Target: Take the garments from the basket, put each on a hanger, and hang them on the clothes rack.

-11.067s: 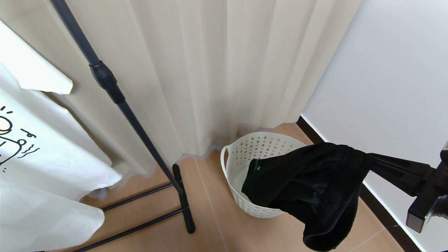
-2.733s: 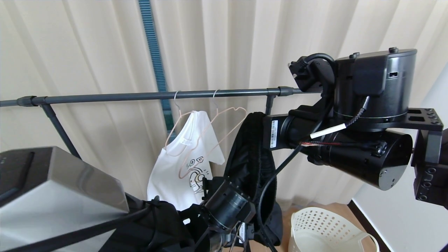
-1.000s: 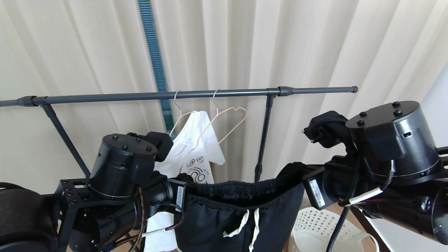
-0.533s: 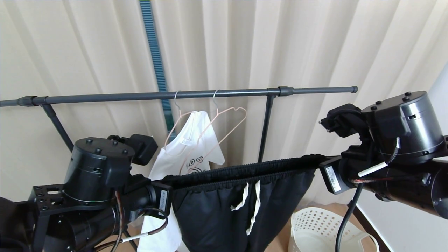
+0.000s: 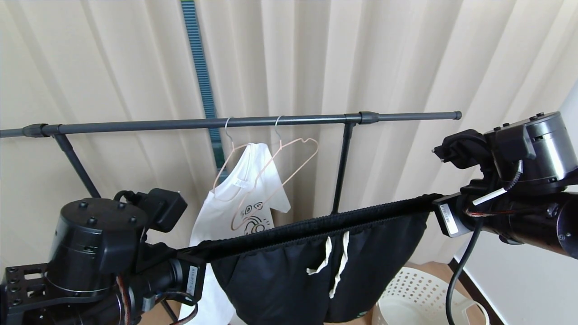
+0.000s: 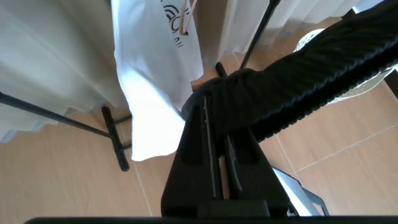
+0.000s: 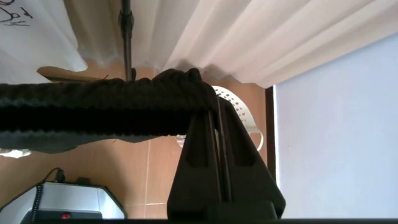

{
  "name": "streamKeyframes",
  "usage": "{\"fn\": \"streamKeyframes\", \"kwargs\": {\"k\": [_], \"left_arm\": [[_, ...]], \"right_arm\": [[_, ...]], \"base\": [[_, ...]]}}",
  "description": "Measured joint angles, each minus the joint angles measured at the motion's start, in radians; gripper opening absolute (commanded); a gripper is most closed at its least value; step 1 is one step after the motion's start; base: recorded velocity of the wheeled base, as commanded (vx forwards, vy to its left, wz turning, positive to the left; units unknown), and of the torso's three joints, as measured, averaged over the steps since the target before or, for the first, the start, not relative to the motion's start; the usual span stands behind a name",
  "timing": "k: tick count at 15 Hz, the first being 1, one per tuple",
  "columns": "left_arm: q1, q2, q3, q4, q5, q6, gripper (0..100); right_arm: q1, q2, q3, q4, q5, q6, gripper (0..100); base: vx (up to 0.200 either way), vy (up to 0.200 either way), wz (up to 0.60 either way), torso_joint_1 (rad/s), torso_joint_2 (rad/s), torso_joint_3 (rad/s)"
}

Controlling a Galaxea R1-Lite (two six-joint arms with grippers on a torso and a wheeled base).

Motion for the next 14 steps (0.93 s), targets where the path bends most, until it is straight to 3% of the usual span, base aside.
{"fn": "streamKeyframes", "kwargs": {"k": [2, 4, 7, 10, 14], "left_arm": [[-0.064, 0.000, -0.031, 0.001, -0.001, 0.000, 0], [-0.137, 0.024, -0.082, 0.002, -0.002, 0.000, 0], [-0.181, 0.107, -0.191, 0.001, -0.004, 0.000, 0], [-0.170, 0.204, -0.351, 0.001, -0.041, 0.000, 0], [-0.074, 0.369, -0.627, 0.003, -0.093, 0.001, 0]], "right_arm": [[-0.001, -0.011, 0.012, 0.003, -0.003, -0.025, 0], [-0.001, -0.044, 0.047, 0.002, -0.003, -0.109, 0], [-0.001, -0.116, 0.106, 0.004, 0.009, -0.216, 0], [0.001, -0.176, 0.164, 0.005, 0.050, -0.322, 0], [0.078, -0.199, 0.201, 0.005, 0.080, -0.329, 0]], "base": [[0.000, 0.000, 0.00, 0.000, 0.00, 0.000], [0.000, 0.000, 0.00, 0.000, 0.00, 0.000], [0.000, 0.000, 0.00, 0.000, 0.00, 0.000], [0.000, 0.000, 0.00, 0.000, 0.00, 0.000], [0.000, 0.000, 0.00, 0.000, 0.00, 0.000]]}}
